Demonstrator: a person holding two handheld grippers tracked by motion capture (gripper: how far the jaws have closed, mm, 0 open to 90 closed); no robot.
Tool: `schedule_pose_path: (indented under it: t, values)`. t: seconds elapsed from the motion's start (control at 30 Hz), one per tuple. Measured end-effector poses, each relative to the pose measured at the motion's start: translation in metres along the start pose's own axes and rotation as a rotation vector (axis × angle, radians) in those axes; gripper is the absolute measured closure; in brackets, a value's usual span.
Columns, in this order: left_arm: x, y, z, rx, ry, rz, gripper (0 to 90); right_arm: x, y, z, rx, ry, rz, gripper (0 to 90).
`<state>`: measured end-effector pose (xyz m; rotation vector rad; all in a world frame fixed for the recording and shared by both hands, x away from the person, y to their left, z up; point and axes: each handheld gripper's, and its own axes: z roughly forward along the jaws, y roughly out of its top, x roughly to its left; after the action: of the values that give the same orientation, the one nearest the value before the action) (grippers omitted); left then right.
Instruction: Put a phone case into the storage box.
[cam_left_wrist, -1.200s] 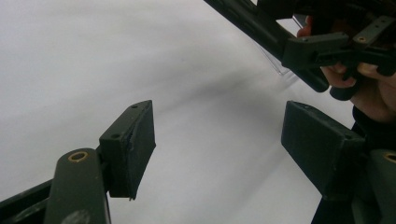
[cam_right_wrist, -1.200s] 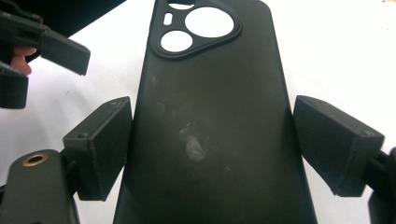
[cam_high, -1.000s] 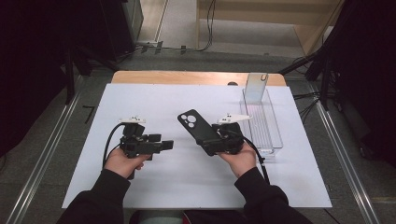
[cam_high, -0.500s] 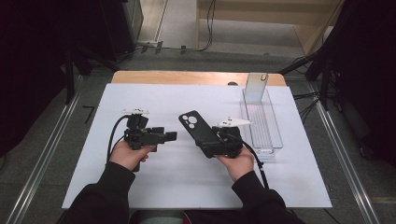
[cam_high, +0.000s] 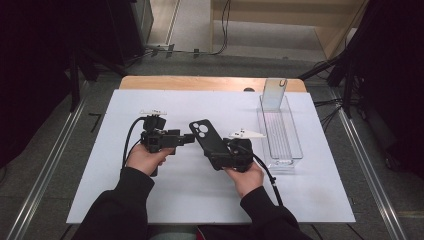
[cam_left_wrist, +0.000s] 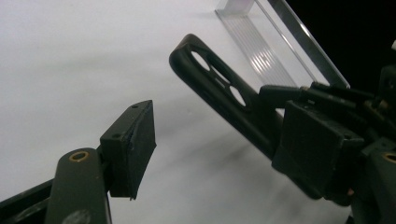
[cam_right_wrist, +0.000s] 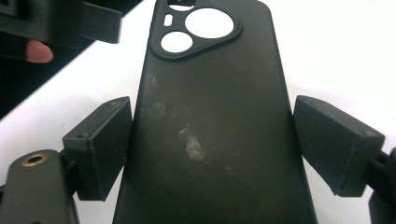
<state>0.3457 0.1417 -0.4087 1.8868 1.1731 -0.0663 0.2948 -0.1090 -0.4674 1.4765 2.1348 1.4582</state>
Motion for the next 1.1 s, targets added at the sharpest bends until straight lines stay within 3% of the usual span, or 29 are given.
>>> schedule_pose_path:
  t: [0.23,0.43,0.63,0.83,1.1]
  values:
    - [0.004,0.005,0.004,-0.026,0.048,-0.030,26.2,0.003,-0.003,0.006,-0.028,0.005,0.044,13.1]
    - [0.006,0.010,0.013,-0.010,0.025,-0.077,27.8,0.005,-0.006,0.006,-0.045,0.007,0.063,13.1]
    - [0.005,0.017,0.020,-0.009,0.020,-0.139,36.7,0.007,-0.008,0.006,-0.065,0.017,0.071,13.1]
    - [0.005,0.019,0.025,-0.006,-0.005,-0.180,51.9,0.010,-0.008,0.005,-0.082,0.034,0.071,13.1]
    - [0.009,0.018,0.026,-0.012,-0.073,-0.249,69.6,0.013,-0.008,0.008,-0.094,0.059,0.054,13.0]
